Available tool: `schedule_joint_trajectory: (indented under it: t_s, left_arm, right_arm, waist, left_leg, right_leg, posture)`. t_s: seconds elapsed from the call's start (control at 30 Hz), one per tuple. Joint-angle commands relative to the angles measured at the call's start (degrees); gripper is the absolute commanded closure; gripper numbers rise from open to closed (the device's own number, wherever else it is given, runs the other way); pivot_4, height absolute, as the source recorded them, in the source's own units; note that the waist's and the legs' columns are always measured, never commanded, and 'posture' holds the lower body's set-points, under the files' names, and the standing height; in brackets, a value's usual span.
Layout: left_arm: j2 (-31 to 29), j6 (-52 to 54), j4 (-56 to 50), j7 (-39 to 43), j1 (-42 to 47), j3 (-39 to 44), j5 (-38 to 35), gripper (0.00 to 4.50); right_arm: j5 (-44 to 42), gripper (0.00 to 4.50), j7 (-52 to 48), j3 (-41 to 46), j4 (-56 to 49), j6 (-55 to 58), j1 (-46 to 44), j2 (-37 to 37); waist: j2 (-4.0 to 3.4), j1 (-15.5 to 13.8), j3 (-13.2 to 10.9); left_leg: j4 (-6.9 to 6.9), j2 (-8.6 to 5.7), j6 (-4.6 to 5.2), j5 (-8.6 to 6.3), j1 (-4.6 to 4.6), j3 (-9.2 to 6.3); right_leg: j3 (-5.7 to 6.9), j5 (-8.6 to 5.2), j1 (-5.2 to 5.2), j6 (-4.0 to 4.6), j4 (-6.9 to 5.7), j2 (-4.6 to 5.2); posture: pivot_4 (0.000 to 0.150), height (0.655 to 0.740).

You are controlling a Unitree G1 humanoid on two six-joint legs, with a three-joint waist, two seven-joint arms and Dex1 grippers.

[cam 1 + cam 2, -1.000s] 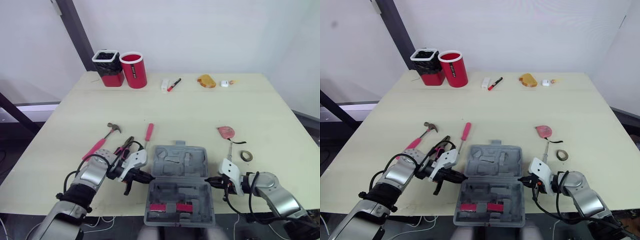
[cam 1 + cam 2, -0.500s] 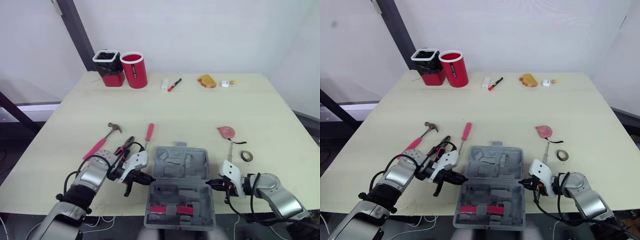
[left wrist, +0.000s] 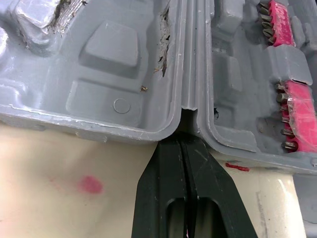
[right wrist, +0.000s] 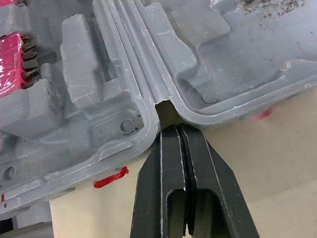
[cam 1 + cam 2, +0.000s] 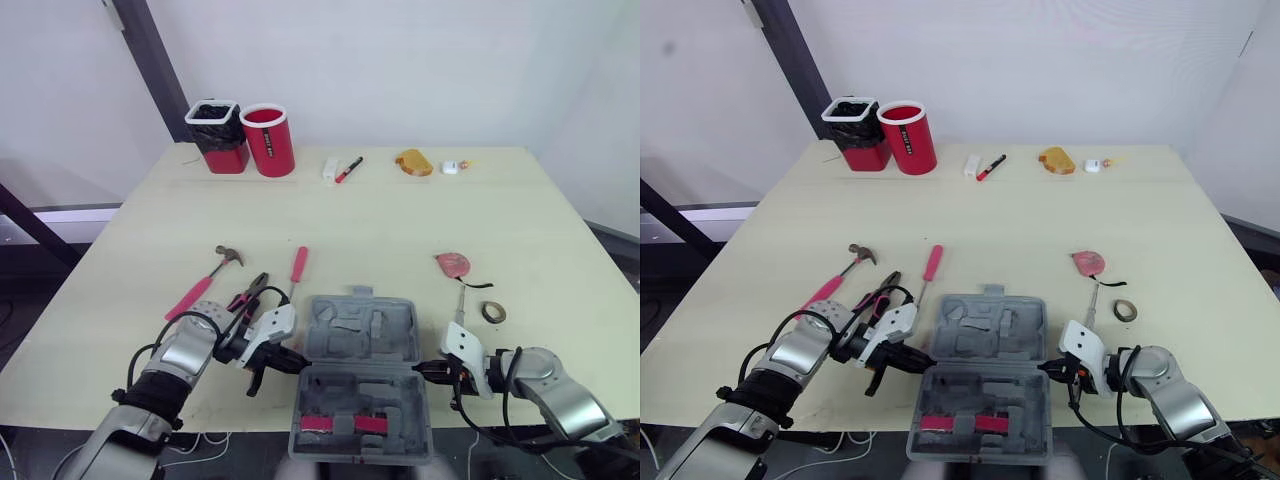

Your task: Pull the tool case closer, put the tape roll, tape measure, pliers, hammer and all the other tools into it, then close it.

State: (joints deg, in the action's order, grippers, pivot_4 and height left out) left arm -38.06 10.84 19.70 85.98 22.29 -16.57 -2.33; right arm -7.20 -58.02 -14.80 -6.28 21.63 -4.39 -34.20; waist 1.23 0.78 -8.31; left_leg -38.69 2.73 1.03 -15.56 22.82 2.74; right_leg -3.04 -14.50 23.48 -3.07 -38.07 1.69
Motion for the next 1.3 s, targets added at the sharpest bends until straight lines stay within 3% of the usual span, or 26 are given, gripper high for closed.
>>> schedule_joint_trajectory:
  t_s: [0.03,1.3]
  left_arm:
    - [-0.7,0.4,0.1,1.5,-2.1,-3.6,1.4,4.45]
    - [-1.3,0.8,-0.9,1.4,-2.6,-4.4,1.2,4.45]
  right_arm:
    - [-0.7,4.50,-0.6,-0.4,-1.9,0.2,0.3,-0.8]
    - [-0.1,4.50,-0.6,-1.4,-1.1,0.1,0.0,-1.4]
  waist:
    - [0.00,0.0,0.0]
    - [-0.05,0.0,0.0]
  left_leg:
    - [0.00,0.00,0.00,0.00,0.00,0.00]
    - [0.00,0.00,0.00,0.00,-0.01,0.00]
  right_leg:
    - [0.00,0.00,0.00,0.00,0.00,0.00]
    - [0.00,-0.01,0.00,0.00,0.00,0.00]
  posture:
    - [0.150,0.7400]
    - [0.150,0.7400]
